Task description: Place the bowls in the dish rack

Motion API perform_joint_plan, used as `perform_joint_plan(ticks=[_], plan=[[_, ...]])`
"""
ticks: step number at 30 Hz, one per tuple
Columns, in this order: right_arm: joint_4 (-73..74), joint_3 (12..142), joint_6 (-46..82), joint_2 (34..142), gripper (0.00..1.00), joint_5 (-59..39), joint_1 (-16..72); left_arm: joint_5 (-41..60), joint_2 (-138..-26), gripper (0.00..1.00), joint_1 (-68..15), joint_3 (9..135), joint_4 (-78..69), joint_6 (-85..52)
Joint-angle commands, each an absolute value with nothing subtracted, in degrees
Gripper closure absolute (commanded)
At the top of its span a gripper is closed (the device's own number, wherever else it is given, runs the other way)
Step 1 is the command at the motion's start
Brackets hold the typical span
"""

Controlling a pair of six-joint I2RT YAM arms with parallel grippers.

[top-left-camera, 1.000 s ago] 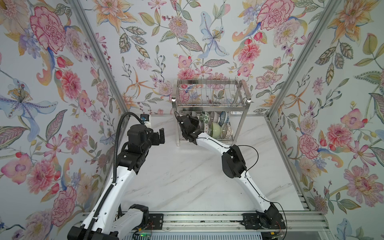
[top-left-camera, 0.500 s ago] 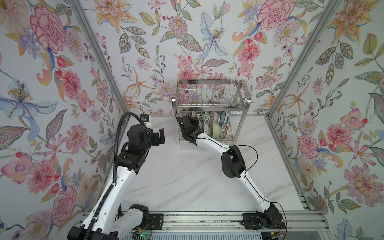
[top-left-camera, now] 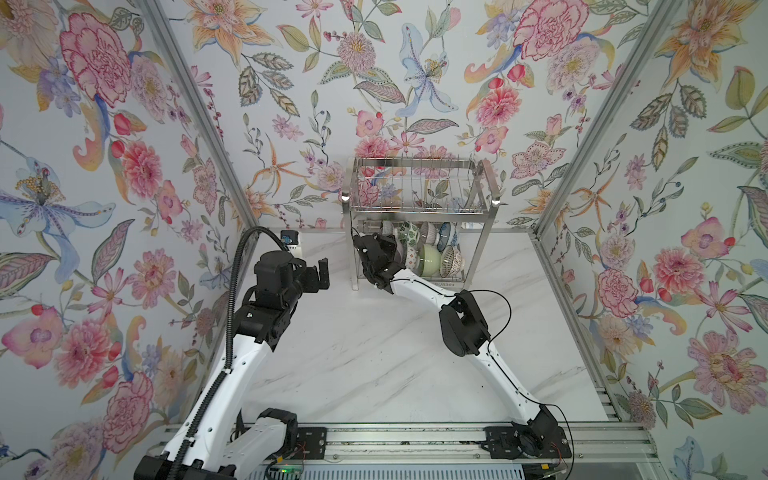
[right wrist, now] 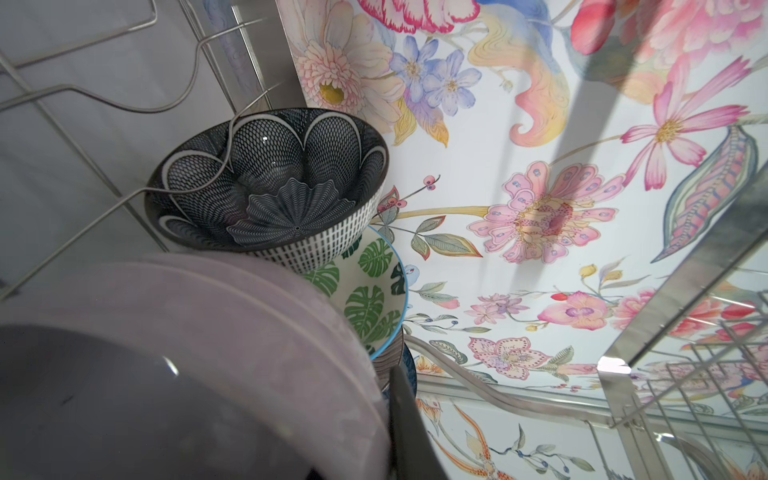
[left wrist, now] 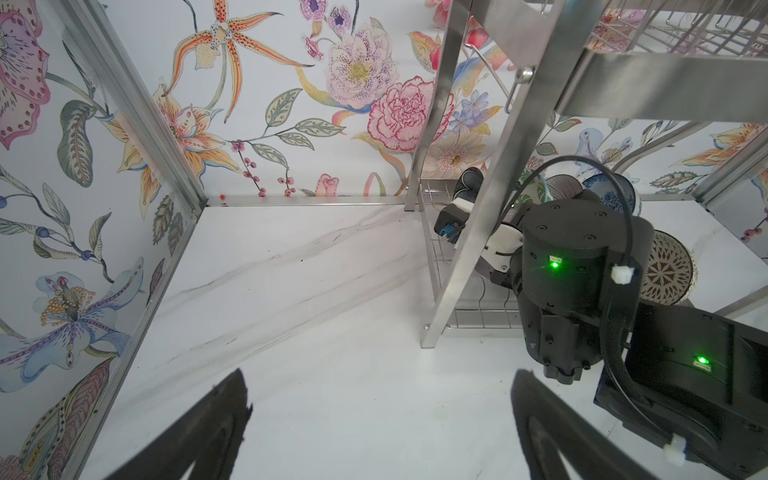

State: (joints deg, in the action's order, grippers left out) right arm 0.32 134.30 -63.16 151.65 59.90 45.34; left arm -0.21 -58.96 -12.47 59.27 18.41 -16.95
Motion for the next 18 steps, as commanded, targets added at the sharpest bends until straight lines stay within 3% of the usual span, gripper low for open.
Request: perform_joint_plan(ticks=[1, 18], plan=[[4.9, 133.2, -63.2, 154.5, 1.00, 58.6, 43.9, -0.2, -58.1, 0.01, -11.8, 58.7, 18.8, -17.5], [6.9, 129.5, -63.0, 152.0, 0.86, 57.0, 45.0, 0.2, -58.4, 0.01, -11.8, 58.5, 18.5, -17.8]])
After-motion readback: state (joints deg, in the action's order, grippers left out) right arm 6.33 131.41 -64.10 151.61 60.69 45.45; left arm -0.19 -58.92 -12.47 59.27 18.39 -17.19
